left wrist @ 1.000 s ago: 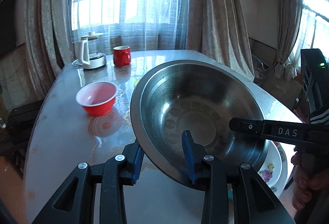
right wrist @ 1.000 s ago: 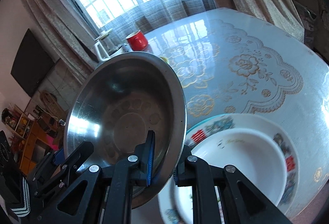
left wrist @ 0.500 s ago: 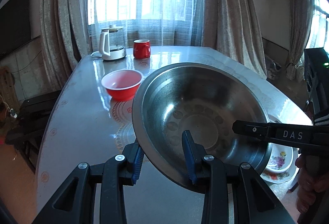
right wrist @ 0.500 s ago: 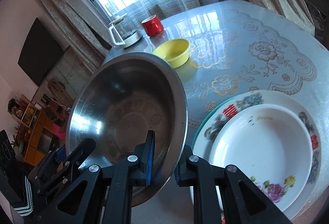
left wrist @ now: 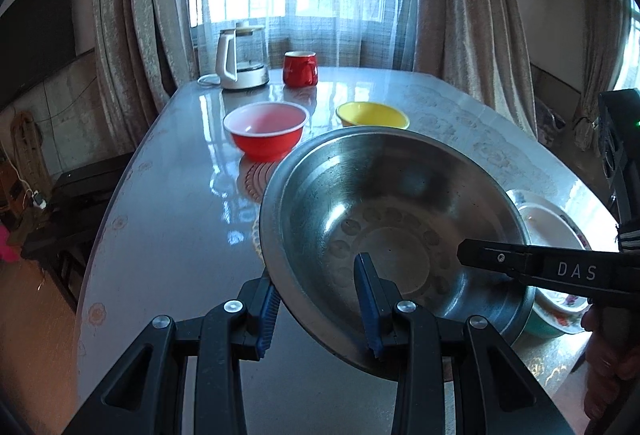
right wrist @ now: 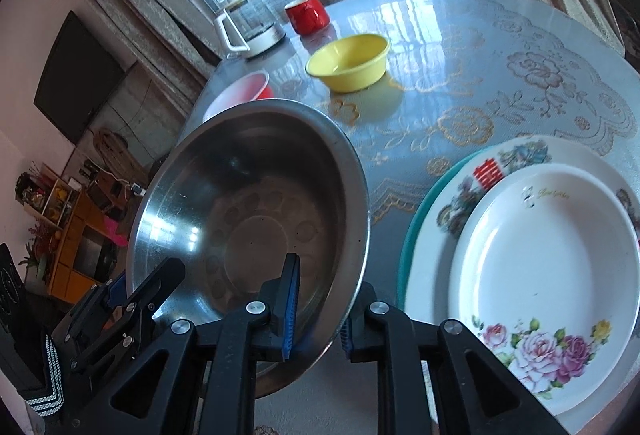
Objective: Organize plates and bowls
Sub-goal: 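Lift the steel bowl with the left tool and carry it beside the plate stack, then lower the steel bowl onto the table and open the left tool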
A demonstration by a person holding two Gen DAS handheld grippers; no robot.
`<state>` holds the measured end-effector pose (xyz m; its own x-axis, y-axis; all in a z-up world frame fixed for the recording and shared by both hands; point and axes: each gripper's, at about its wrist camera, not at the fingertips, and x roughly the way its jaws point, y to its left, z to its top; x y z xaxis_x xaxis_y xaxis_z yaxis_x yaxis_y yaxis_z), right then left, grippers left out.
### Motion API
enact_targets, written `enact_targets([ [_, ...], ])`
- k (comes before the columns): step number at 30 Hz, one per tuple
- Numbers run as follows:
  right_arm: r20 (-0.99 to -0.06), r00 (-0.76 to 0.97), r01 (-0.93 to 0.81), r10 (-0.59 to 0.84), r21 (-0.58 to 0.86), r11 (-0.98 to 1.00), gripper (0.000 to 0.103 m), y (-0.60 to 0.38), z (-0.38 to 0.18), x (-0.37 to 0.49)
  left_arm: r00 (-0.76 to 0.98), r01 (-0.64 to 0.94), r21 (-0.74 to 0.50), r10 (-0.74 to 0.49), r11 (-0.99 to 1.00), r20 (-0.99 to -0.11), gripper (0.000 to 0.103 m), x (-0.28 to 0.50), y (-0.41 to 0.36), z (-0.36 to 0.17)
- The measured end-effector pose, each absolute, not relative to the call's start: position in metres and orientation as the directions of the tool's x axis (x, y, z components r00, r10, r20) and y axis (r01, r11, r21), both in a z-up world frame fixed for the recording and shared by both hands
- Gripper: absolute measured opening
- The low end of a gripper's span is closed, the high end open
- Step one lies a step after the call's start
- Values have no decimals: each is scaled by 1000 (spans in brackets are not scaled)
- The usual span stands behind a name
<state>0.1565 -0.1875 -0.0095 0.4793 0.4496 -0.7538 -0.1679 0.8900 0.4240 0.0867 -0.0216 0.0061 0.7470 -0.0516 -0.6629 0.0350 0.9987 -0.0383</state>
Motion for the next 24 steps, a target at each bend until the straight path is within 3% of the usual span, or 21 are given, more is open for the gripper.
enact_targets([
  [24,-792,433,-165,430,399,902,20,-174,-35,164,690,0,-15,-11,1000,-723,37,97,-20,-18],
])
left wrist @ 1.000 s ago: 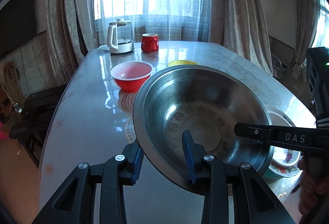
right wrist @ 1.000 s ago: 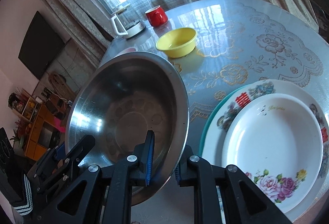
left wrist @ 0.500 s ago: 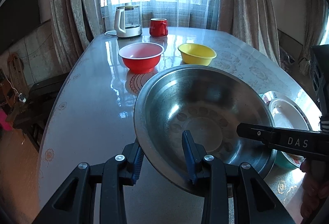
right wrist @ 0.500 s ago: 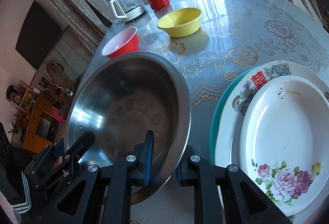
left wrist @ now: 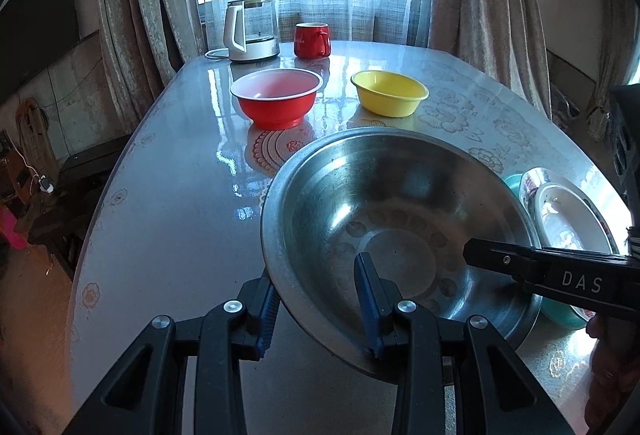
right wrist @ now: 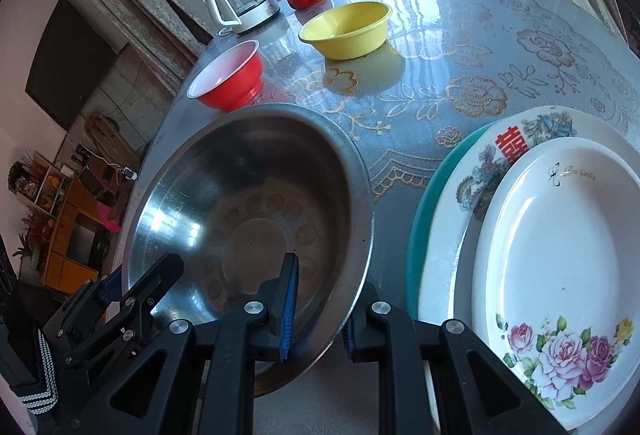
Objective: Organize plates and bowls
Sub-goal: 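Lower the steel bowl onto the table and open the left tool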
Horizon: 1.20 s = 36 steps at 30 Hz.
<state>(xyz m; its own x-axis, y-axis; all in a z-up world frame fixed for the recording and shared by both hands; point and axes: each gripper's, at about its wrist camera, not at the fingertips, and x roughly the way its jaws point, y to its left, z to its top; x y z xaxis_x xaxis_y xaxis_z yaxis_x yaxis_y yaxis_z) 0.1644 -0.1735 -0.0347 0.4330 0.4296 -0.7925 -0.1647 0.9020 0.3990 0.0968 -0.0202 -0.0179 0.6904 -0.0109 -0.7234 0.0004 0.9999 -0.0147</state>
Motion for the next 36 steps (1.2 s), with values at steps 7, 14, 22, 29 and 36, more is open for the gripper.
enact_targets([
  [7,-799,427,-169,423,389,905,27,-171,-34,164,676,-12,-20,-7,1000,-737,37,99,-18,-22],
  [14,-793,446,-172,415,379,909,32,-174,-26,162,664,-19,-15,1,1000,-747,37,99,-18,-27],
  [22,-786,485,-149,383,358,922,32,-184,-16,161,666,-23,2,17,1000,-746,36,100,-19,-29],
  [29,-792,487,-163,367,330,930,32,-181,-15,158,673,-36,9,31,999,-739,36,102,-17,-28],
  [36,-777,486,-143,400,381,913,32,-194,-11,160,662,-34,-41,-8,999,-749,40,102,-12,-24],
])
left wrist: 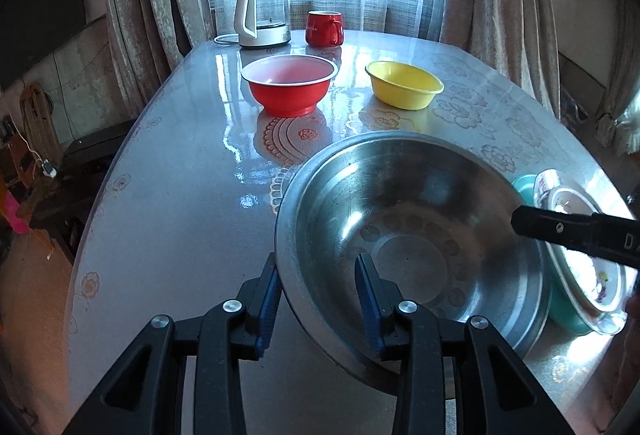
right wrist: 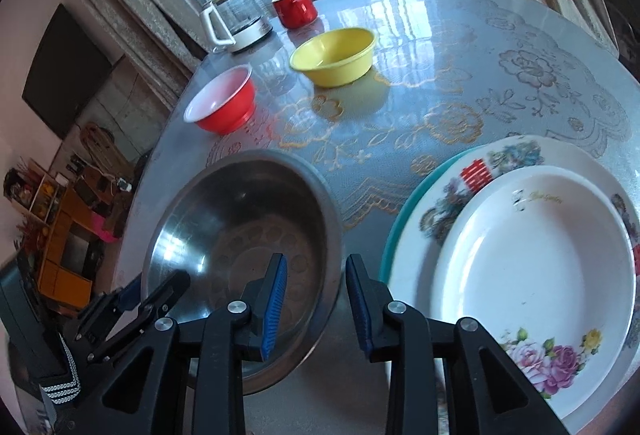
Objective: Organize plates and bowls
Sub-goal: 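Lower the steel bowl onto the table and open the left tool, then move the left tool to the rim of the yellow bowl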
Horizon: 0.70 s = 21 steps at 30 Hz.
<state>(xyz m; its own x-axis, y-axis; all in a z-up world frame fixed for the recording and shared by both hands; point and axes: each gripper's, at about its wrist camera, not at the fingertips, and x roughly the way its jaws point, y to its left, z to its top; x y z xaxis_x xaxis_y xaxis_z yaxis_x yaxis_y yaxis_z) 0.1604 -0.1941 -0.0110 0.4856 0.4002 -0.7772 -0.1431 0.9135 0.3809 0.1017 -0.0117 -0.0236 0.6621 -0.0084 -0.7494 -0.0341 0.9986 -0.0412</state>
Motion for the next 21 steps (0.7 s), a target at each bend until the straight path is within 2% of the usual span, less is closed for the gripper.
enact_targets([
  [2,-765,500,-135,407,395,909,32,-200,-7,161,668,-34,-50,-14,998,-744,53,101,-11,-20],
  [4,-751,513,-124,414,413,902,32,-207,-3,162,674,-31,-56,-21,998,-738,61,101,-10,-15],
  [6,-740,531,-112,413,422,900,32,-215,1,164,685,-28,-57,-22,998,-729,63,103,-9,-8],
  [8,-735,542,-109,407,418,902,33,-219,5,167,691,-31,-53,-17,998,-723,72,105,-9,-3],
  [13,-732,565,-84,381,408,909,35,-233,11,178,698,-34,-61,-20,998,-716,81,116,-8,10],
  [21,-740,563,-57,368,410,910,38,-251,14,208,703,6,-78,-60,997,-709,87,146,-20,32],
])
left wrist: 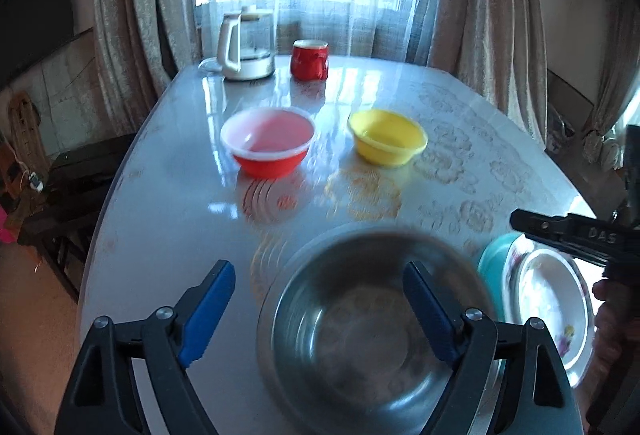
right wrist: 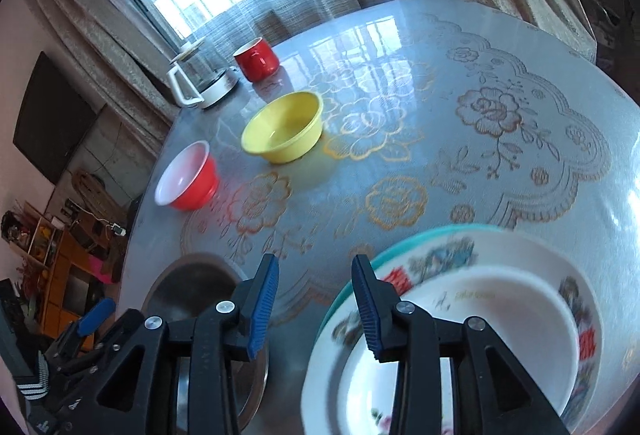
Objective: Organize plates and bowls
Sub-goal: 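Move the left tool to the rim of the yellow bowl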
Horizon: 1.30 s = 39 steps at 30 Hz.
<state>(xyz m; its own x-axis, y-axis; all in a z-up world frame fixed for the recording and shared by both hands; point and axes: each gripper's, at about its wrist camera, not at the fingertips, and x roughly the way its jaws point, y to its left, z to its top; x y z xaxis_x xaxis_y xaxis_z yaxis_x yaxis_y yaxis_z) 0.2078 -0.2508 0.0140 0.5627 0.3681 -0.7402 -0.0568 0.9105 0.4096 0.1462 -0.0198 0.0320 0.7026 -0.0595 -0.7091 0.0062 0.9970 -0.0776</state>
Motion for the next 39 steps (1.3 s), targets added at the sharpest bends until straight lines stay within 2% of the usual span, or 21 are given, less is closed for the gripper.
enact_targets([
  [5,-740,562,-54,370,414,909,39,-258,18,236,712,45,-53,-69,998,-699,89,173,-33,47],
  [14,-750,564,-37,345,395,918,39,-251,23,304,671,45,-75,-85,996,-736,90,236,-47,48],
  [20,-766,505,-2,398,460,888,39,-245,3,358,660,31,-74,-76,997,-747,90,257,-48,44],
  [31,-837,427,30,343,391,920,39,-219,-36,408,645,13,-80,-69,997,-761,89,283,-44,35],
  [36,-829,416,5,373,412,911,31,-220,-43,411,639,22,-65,-64,998,-767,86,294,-54,31],
  [38,-837,409,2,363,399,917,21,-224,-44,408,638,33,-60,-67,998,-767,84,298,-59,30],
  [39,-838,407,2,362,398,918,20,-226,-45,407,639,39,-55,-67,998,-766,83,300,-62,30],
])
